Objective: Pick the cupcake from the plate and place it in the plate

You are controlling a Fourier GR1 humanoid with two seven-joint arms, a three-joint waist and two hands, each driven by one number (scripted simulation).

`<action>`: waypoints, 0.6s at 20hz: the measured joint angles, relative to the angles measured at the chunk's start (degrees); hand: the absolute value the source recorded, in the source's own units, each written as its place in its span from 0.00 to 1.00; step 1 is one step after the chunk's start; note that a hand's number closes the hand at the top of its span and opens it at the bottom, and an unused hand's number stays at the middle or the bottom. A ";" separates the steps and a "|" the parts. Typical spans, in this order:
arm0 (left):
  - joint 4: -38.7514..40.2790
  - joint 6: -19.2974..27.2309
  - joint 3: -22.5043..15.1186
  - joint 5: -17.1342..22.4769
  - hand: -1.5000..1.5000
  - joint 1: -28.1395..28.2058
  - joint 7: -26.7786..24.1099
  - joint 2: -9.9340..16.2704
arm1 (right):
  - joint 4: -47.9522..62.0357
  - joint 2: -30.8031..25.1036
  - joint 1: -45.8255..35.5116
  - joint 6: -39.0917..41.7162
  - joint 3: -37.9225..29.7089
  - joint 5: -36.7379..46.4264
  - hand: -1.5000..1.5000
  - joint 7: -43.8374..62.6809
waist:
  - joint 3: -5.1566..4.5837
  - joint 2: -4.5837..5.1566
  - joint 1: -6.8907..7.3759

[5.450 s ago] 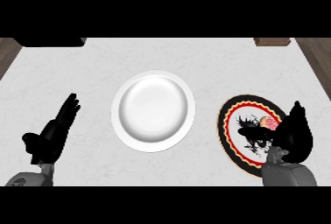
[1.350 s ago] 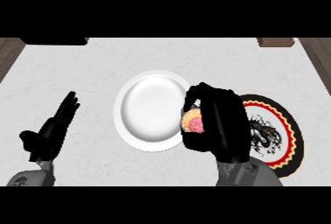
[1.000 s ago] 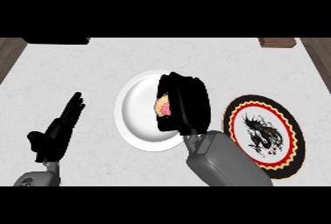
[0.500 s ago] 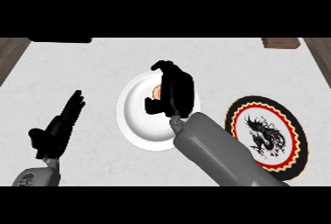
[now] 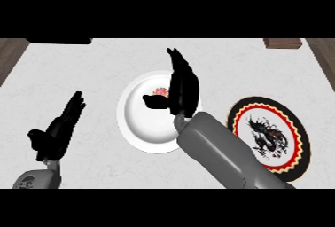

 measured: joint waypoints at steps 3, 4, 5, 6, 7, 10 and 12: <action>-0.46 -0.13 0.26 0.05 0.50 0.36 0.04 0.25 | -3.25 -0.27 3.11 -3.68 -3.06 -3.44 0.00 -4.77 | 0.03 -0.06 -0.57; -0.57 -0.43 0.43 0.35 0.50 0.51 0.06 0.35 | -4.35 -0.23 4.31 -5.00 -3.87 -5.05 0.00 -6.61 | 0.04 -0.04 -0.58; -0.60 -0.16 0.65 0.40 0.50 0.51 0.22 0.25 | -6.75 -0.75 5.98 -5.36 -4.64 -6.80 0.00 -8.14 | 0.05 -0.09 -0.89; -0.88 -0.30 0.79 0.51 0.50 0.78 0.16 0.39 | -8.87 -1.37 7.87 -5.75 -5.53 -8.95 0.00 -10.35 | 0.06 -0.11 -1.02; -1.01 -0.23 0.70 0.31 0.50 1.12 0.01 0.35 | -10.65 -1.93 9.72 -5.98 -6.44 -11.21 0.00 -12.94 | 0.07 -0.11 -1.10; -0.35 -0.57 1.67 0.76 0.50 1.08 -0.62 0.74 | -17.48 -5.53 16.91 -4.01 -8.56 -17.72 0.00 -20.37 | 0.06 -0.16 -1.59; 0.08 -0.65 1.92 0.68 0.50 1.22 -0.99 0.80 | -21.65 -8.39 21.50 -1.20 -10.35 -21.94 0.00 -25.11 | 0.05 -0.21 -1.80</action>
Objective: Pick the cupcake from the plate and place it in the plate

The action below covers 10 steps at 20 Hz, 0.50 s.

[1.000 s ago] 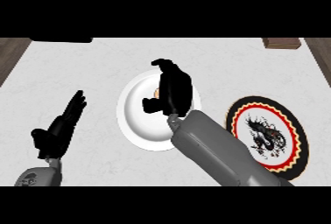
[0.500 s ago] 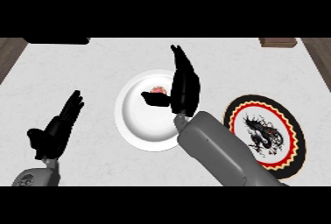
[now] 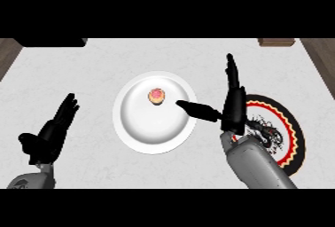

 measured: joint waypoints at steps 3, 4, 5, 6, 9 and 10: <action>-0.80 0.63 -0.41 -0.62 0.50 0.31 0.13 -0.60 | -3.76 -3.45 7.08 4.78 -2.78 -6.05 0.00 -9.00 | 0.01 -0.05 -0.11; -1.01 0.71 -0.45 -0.75 0.50 0.65 0.11 -0.68 | -5.15 -4.80 9.53 6.75 -3.58 -7.77 0.00 -11.37 | 0.00 -0.07 -0.16; -0.99 0.96 -0.48 -0.88 0.50 0.53 0.36 -0.91 | -6.61 -6.12 11.84 8.69 -4.35 -9.23 0.00 -13.45 | -0.01 -0.10 -0.23; -0.99 1.02 -0.57 -1.12 0.50 0.52 0.23 -1.04 | -6.83 -6.58 13.67 10.42 -4.97 -10.41 0.00 -15.96 | -0.02 -0.11 -0.20; -1.17 0.54 -0.53 -1.16 0.50 1.52 -0.51 -1.30 | -3.70 -7.41 16.44 15.97 -8.48 -14.04 0.00 -24.06 | -0.04 -0.08 0.03; -0.80 0.41 -0.54 -1.33 0.50 1.79 -1.11 -1.44 | -2.72 -7.65 17.33 17.57 -9.45 -14.71 0.00 -26.09 | -0.04 -0.09 0.05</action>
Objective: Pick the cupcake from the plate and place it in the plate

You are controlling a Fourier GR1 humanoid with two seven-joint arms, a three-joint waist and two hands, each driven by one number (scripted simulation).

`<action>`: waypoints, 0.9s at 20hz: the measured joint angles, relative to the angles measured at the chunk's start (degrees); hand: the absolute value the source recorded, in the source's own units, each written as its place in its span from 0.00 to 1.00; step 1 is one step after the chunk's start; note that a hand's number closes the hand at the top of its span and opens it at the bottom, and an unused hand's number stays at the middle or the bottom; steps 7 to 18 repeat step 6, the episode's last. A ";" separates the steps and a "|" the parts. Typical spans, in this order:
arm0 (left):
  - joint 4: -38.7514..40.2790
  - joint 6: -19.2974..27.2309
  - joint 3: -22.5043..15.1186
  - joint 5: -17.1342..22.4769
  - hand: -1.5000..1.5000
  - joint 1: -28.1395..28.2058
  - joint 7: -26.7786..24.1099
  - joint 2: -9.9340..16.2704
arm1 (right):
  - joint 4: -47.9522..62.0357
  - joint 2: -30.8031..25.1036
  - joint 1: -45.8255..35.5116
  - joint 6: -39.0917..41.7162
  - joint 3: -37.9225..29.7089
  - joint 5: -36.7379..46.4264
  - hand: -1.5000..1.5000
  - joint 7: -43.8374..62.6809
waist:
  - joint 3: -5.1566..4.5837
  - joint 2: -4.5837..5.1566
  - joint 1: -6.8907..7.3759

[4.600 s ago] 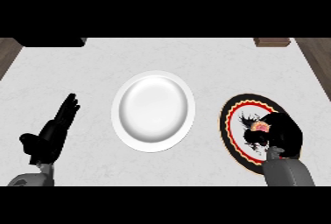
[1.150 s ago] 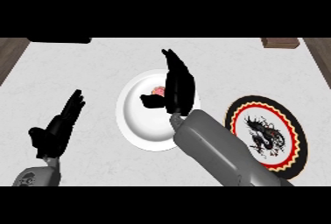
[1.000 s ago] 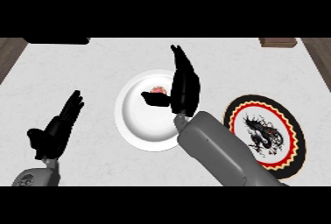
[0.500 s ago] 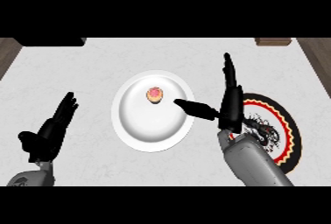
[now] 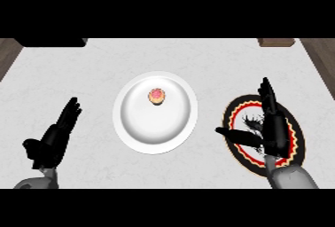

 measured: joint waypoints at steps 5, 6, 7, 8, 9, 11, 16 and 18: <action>-0.50 -0.66 0.59 0.06 0.50 -1.53 2.21 -0.10 | 4.56 -0.30 1.78 6.12 -4.15 -0.59 0.00 -6.06 | -0.02 -0.01 0.07; -0.85 -0.55 0.43 -0.21 0.50 -1.25 2.18 -0.39 | 5.43 -0.29 2.56 7.22 -5.07 -0.81 0.00 -7.90 | -0.03 -0.02 0.08; -0.85 -0.55 0.43 -0.21 0.50 -1.25 2.18 -0.39 | 5.43 -0.29 2.56 7.22 -5.07 -0.81 0.00 -7.90 | -0.03 -0.02 0.08; -0.85 -0.55 0.43 -0.21 0.50 -1.25 2.18 -0.39 | 5.43 -0.29 2.56 7.22 -5.07 -0.81 0.00 -7.90 | -0.03 -0.02 0.08; -0.85 -0.55 0.43 -0.21 0.50 -1.25 2.18 -0.39 | 5.43 -0.29 2.56 7.22 -5.07 -0.81 0.00 -7.90 | -0.03 -0.02 0.08; -0.85 -0.55 0.43 -0.21 0.50 -1.25 2.18 -0.39 | 5.43 -0.29 2.56 7.22 -5.07 -0.81 0.00 -7.90 | -0.03 -0.02 0.08; -0.85 -0.55 0.43 -0.21 0.50 -1.25 2.18 -0.39 | 5.43 -0.29 2.56 7.22 -5.07 -0.81 0.00 -7.90 | -0.03 -0.02 0.08; -0.85 -0.55 0.43 -0.21 0.50 -1.25 2.18 -0.39 | 5.43 -0.29 2.56 7.22 -5.07 -0.81 0.00 -7.90 | -0.03 -0.02 0.08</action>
